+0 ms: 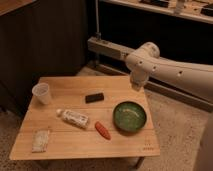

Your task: Move the arm in a circular motion

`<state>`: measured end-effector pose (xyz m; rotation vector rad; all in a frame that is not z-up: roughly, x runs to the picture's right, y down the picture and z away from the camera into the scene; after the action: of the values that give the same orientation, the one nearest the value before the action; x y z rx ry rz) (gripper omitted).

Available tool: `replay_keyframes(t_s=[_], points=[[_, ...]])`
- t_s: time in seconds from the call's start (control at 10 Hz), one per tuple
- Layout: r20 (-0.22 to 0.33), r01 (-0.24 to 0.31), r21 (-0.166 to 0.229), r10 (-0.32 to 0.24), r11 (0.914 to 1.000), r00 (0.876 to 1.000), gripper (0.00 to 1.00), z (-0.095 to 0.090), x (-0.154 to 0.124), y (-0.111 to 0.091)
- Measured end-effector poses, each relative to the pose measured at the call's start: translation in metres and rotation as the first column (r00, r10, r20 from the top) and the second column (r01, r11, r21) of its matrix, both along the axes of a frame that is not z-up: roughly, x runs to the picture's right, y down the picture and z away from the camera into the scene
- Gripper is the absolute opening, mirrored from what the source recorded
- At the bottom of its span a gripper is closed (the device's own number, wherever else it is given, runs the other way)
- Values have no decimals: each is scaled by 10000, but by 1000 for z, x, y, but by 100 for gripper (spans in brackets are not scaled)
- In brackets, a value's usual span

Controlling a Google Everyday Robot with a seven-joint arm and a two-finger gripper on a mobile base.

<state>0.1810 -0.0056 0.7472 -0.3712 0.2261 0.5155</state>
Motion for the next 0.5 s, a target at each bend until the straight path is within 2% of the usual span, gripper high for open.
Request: replay_keyframes(t_s=[0.2, 0.5], points=[[89, 167, -14, -167, 9999, 9998, 1, -11, -1, 11], [393, 792, -335, -779, 9963, 9962, 1, -18, -41, 28]])
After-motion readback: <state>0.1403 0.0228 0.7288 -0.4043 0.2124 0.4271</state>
